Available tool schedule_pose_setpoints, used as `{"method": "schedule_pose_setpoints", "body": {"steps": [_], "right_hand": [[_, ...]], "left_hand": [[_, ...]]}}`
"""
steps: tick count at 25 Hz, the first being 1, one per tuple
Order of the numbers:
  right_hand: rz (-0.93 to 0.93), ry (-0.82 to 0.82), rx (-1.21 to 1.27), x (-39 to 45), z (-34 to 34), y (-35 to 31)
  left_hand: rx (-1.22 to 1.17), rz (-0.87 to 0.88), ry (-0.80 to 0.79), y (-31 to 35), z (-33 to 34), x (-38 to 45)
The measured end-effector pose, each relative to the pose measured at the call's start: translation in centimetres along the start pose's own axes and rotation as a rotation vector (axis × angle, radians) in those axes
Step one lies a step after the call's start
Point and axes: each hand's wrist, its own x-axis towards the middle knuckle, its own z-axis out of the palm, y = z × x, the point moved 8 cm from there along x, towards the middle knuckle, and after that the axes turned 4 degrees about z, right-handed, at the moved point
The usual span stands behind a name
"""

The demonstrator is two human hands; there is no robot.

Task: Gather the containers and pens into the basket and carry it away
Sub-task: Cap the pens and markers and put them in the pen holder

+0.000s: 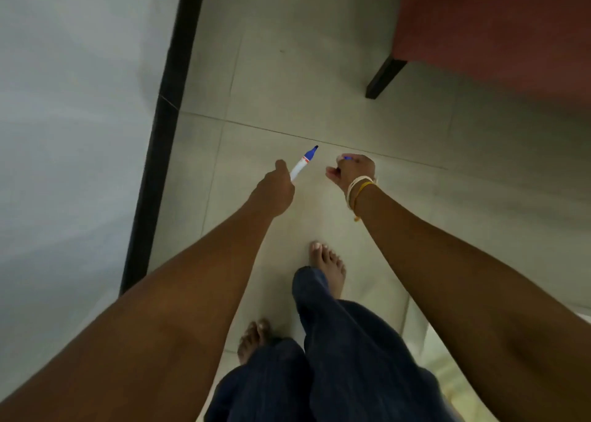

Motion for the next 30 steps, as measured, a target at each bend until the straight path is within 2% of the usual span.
{"method": "schedule_pose_setpoints", "body": {"steps": [5,8,11,16,21,26,30], "right_hand": [[-0.009,-0.04,0.35,-15.8,-3.6,-4.9],[0.004,-0.127,0.406,-25.6,-6.1,-6.2],[-0.014,-0.144,0.374,-33.9,-10.0,-6.0],[-0.09,-0.162,0.314,-39.8,-15.8,-1.7],[-0.148,-0.171,0.149,-43.6,-22.5,3.0],[-0.203,-0.214,0.028,-49.1,-28.9,6.6],[-0.301,-0.231,-0.01,-53.6,-32.8,9.2]], "left_hand": [[-0.044,0.13,-0.005,8.2,-7.5,-13.4],[-0.039,0.161,0.018,11.6,-11.1,-21.9],[-0.014,0.218,0.027,14.1,-13.1,-29.4],[0.038,0.296,0.01,15.7,-10.5,-38.5],[0.078,0.28,0.01,16.7,-5.8,-46.6],[-0.138,0.206,0.039,18.4,-1.8,-55.0],[-0.294,0.135,0.128,19.6,0.1,-61.3]]}}
